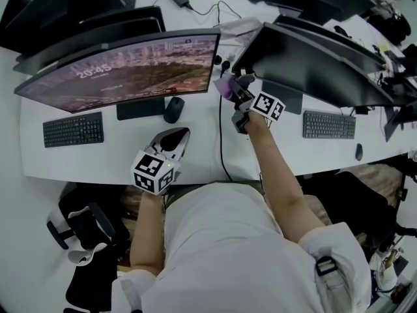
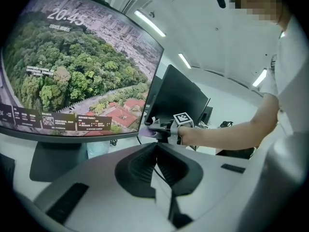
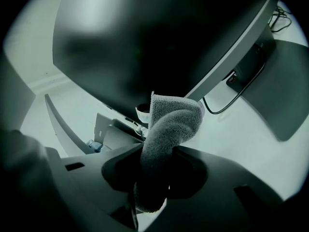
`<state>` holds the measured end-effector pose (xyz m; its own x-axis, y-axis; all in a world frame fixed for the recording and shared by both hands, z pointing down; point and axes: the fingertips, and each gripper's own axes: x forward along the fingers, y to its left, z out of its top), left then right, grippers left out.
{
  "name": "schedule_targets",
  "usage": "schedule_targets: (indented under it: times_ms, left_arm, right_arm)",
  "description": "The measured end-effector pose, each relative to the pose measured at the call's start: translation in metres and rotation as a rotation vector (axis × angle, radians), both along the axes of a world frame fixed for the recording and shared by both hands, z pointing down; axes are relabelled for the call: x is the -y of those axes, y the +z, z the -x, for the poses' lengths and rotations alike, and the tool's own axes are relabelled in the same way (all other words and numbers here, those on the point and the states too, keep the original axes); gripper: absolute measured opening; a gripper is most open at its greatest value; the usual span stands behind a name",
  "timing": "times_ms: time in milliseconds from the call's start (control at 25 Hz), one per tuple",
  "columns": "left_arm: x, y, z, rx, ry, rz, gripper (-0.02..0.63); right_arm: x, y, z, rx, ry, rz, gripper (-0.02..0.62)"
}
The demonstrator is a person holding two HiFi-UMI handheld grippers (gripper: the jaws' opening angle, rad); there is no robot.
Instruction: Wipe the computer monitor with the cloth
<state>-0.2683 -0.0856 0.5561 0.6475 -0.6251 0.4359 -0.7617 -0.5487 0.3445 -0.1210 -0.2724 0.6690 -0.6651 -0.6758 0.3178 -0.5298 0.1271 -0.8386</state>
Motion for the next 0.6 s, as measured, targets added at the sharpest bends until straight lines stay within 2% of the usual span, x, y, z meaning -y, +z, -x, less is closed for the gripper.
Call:
schedule_targets:
  times_ms: [600]
  left_arm:
    - [-0.001,0.005,0.019,-0.017,-0.007,0.003,-0.002]
  right_arm:
    - [0.001,-0.009,0.057,-0.02,-0.108,-0.019,0.129]
